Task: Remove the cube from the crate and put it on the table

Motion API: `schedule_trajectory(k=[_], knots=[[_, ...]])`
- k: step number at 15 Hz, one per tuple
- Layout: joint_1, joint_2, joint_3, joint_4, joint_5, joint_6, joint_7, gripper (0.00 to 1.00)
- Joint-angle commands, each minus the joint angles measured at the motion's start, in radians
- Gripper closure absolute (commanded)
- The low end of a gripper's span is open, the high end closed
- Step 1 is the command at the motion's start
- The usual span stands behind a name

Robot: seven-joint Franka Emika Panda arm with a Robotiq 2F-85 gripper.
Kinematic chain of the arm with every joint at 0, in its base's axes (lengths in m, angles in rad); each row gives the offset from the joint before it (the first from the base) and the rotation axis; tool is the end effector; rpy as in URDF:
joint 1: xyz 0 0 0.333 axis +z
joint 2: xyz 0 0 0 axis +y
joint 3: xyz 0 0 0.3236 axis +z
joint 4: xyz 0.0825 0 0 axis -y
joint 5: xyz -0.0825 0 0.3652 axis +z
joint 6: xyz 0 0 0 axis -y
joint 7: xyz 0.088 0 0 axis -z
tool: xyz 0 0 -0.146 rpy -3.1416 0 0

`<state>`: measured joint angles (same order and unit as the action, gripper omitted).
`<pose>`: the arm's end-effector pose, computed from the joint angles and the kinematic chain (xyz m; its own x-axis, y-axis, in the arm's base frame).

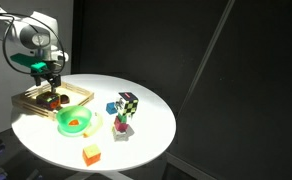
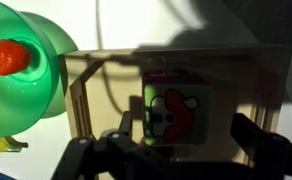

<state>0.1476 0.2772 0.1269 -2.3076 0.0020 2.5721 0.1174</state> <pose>0.4975 0.1420 0.2093 0.9885 0.1505 -0.0147 0.1499 -0.9881 -0.0342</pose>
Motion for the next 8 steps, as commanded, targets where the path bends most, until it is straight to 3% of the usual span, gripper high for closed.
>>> schedule_trajectory(k=[1, 8], knots=[[0.01, 0.034, -0.009, 0.032, -0.004, 0.002, 0.015, 0.0], [0.021, 0.087, -0.023, 0.055, -0.026, 0.037, 0.018, 0.0]])
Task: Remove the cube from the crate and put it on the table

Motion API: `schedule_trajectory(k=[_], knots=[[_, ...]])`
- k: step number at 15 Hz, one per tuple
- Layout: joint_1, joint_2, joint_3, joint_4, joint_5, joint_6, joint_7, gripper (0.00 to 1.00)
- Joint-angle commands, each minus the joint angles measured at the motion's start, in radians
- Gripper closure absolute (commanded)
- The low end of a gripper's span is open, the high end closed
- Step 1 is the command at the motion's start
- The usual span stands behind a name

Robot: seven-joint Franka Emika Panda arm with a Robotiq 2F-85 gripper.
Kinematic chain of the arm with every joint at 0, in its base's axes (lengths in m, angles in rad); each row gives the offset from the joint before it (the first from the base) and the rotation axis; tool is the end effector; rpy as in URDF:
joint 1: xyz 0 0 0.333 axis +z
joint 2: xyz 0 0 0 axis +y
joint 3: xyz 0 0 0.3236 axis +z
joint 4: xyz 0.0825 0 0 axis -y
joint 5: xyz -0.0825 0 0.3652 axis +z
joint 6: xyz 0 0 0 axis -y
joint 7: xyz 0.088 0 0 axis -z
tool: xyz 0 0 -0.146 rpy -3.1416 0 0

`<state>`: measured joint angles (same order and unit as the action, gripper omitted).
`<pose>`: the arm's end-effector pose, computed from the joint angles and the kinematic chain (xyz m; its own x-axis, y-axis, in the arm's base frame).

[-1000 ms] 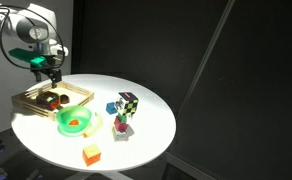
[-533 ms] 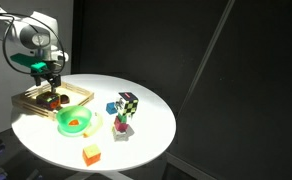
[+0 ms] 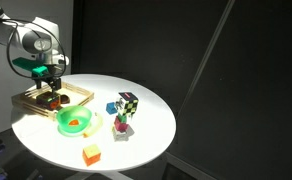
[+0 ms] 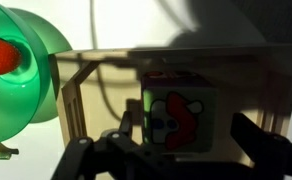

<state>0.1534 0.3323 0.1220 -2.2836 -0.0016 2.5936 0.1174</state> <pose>0.5029 0.1444 0.1909 0.9879 0.1530 -0.0244 0.1520 -0.9877 -0.0363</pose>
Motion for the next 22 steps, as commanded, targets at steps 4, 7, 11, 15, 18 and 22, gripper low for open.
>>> schedule_trajectory(k=[4, 7, 11, 15, 18, 22], knots=[[0.022, 0.068, -0.024, 0.053, -0.025, 0.027, 0.015, 0.0], [0.027, 0.09, -0.028, 0.067, -0.03, 0.032, 0.013, 0.0], [0.032, 0.111, -0.032, 0.077, -0.032, 0.041, 0.01, 0.0], [0.039, 0.126, -0.04, 0.081, -0.035, 0.054, 0.01, 0.0], [0.046, 0.134, -0.047, 0.083, -0.039, 0.056, 0.013, 0.25], [0.053, 0.132, -0.051, 0.088, -0.043, 0.041, 0.018, 0.5]])
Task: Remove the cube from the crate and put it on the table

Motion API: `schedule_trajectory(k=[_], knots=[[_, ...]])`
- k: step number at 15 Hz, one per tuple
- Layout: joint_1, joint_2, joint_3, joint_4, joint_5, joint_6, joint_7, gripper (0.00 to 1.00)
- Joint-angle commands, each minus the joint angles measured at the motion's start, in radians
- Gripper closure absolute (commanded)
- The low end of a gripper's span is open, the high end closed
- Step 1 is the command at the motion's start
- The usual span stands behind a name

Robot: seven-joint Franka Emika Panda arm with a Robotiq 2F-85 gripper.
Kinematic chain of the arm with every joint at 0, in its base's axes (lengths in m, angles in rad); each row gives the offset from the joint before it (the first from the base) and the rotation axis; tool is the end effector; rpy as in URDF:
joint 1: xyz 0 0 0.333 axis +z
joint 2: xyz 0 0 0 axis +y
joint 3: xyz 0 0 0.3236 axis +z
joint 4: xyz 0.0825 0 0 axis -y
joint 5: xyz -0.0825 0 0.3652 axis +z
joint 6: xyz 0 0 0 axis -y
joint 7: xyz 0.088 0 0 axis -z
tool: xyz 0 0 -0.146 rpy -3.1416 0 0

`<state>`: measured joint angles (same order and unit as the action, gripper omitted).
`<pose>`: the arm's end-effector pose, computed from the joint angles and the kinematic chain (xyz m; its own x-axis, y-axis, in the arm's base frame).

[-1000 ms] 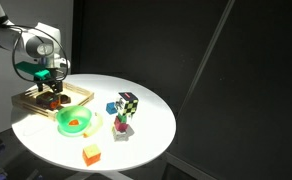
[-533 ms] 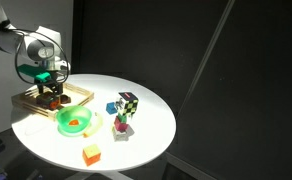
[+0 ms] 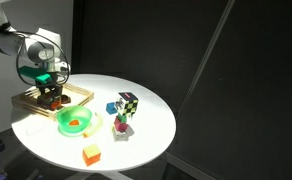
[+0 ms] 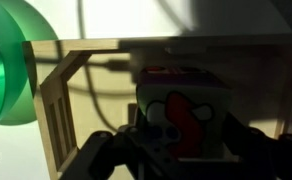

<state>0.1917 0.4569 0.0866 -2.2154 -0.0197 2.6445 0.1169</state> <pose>0.5184 0.1505 0.1512 0.9850 0.1700 -0.0289 0.1692 -0.9852 -0.0260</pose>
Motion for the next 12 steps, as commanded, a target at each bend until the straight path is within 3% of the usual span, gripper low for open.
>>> schedule_trajectory(k=[1, 5, 12], knots=[[0.021, 0.001, -0.02, 0.021, -0.03, -0.019, 0.028, 0.55], [0.041, -0.034, -0.029, 0.013, -0.047, -0.064, 0.044, 0.79], [0.052, -0.132, -0.02, 0.0, -0.062, -0.176, 0.057, 0.9]])
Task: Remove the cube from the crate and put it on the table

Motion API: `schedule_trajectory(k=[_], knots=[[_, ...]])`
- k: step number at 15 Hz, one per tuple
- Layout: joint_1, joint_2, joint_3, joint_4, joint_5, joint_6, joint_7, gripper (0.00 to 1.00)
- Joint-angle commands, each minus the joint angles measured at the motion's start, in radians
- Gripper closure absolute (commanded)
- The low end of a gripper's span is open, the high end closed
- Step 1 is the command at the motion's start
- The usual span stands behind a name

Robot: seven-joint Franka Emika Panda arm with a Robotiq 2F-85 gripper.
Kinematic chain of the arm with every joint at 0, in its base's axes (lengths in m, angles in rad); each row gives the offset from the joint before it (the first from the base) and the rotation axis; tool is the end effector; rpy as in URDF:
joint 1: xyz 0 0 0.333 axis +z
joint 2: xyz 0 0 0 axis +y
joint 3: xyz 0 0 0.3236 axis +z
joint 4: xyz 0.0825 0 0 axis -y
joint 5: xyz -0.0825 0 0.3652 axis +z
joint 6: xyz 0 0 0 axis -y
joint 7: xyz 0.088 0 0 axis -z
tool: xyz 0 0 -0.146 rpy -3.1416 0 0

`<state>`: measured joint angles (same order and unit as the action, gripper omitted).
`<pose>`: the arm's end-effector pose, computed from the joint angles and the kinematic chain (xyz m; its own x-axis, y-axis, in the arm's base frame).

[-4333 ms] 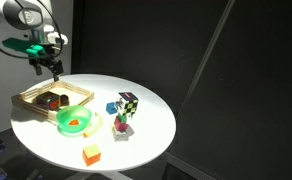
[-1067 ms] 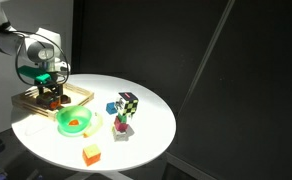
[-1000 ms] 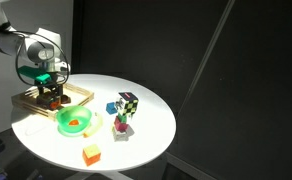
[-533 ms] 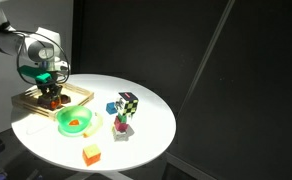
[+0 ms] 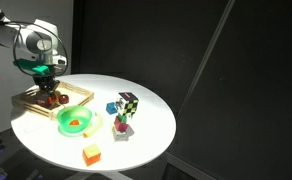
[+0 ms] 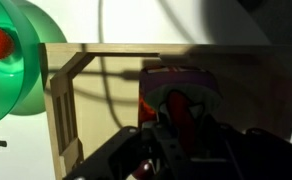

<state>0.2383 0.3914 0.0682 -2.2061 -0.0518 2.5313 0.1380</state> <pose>0.5124 0.1628 0.1799 0.9766 0.2054 -0.0640 0.2064 -0.9784 0.0098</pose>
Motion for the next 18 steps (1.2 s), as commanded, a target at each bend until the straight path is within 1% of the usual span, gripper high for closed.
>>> schedule_trajectory(k=[1, 5, 9, 12, 18], knots=[[0.005, -0.084, 0.001, -0.01, -0.031, -0.081, 0.035, 0.9], [-0.004, -0.161, 0.008, -0.016, -0.034, -0.152, 0.033, 0.89], [-0.025, -0.239, 0.016, -0.023, -0.012, -0.214, 0.018, 0.9], [-0.043, -0.294, 0.007, -0.03, -0.019, -0.225, 0.063, 0.9], [-0.107, -0.378, -0.011, -0.049, -0.021, -0.241, 0.146, 0.9]])
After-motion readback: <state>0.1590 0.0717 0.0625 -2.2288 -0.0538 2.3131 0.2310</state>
